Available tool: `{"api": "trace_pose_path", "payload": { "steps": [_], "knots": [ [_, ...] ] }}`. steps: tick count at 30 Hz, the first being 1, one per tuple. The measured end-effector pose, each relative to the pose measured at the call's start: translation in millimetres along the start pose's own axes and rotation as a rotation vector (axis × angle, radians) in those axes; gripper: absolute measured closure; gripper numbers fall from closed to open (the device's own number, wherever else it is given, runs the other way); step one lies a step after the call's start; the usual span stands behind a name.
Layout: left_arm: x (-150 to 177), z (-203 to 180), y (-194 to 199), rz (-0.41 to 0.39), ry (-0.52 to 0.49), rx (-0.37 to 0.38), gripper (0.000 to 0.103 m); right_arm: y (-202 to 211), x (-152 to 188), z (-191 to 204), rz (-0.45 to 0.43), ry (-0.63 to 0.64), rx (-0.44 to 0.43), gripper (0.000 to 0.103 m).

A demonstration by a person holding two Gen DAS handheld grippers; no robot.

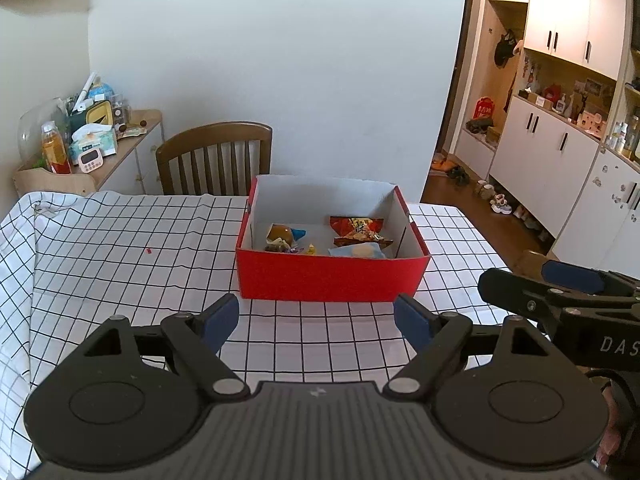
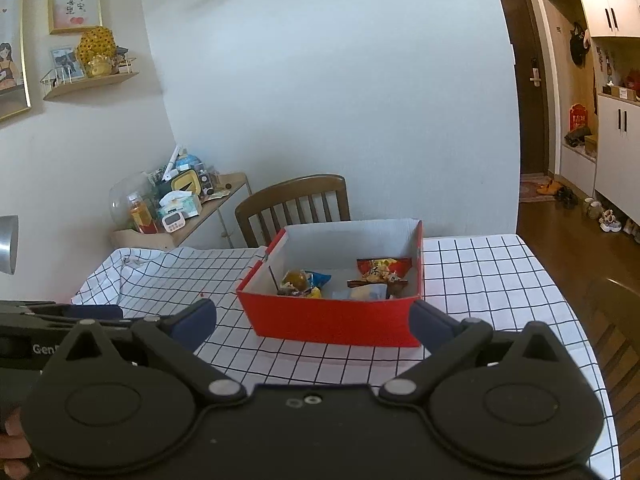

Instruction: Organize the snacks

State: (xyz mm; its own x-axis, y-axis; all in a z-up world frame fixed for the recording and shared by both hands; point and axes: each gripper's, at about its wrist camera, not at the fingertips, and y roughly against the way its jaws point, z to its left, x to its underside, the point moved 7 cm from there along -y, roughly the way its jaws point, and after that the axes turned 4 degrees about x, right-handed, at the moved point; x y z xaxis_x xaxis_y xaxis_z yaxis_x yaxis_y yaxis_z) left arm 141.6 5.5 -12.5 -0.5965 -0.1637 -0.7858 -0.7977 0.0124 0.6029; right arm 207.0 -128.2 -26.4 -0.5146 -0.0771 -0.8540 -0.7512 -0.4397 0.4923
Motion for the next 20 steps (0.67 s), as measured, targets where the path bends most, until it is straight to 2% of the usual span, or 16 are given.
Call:
{"api": "trace_pose_path", "payload": {
  "steps": [20],
  "knots": [
    [12.0,8.7,-4.0,0.051,0.034,-0.006,0.018,-4.5,15.2,0.1,0.057,-0.001,0.009,0.000]
  ]
}}
